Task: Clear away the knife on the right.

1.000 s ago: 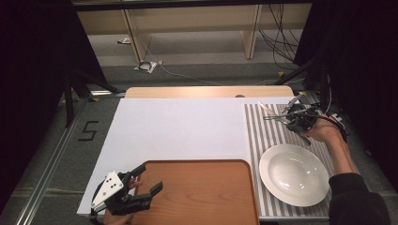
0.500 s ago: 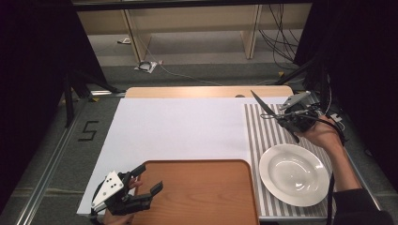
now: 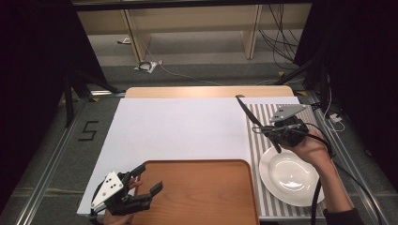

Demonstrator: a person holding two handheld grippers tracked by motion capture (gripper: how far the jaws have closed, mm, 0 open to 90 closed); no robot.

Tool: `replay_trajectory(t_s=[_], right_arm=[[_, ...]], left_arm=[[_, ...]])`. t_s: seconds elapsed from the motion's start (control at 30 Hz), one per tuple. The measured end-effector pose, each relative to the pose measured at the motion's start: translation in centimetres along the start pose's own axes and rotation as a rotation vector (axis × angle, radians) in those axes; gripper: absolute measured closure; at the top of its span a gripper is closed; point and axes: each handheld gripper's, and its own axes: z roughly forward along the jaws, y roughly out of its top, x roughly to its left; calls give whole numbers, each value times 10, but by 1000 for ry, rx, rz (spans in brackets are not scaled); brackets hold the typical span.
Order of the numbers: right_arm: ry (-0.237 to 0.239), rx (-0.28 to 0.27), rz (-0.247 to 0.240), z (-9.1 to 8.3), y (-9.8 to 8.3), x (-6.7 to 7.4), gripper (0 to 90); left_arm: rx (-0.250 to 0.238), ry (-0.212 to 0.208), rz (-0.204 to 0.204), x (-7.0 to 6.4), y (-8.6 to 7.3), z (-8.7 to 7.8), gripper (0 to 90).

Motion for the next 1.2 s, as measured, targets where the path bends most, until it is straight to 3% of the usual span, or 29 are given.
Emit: replay_trajectory(t_s=[0.1,0.57,0.77,1.2], right_arm=[[36,-31,4,-2,1,9,807],[169,-55,21,3,4,42,807],[187,-53,-7,5,8,55,807],[244,-67,-15,4,11,74,807]], left_arm=[[0,-1,-1,0,0,0,152],[-3,3,3,0,0,-1,152],[-3,5,5,1,0,-1,152],[-3,5,8,1,0,-2,152]])
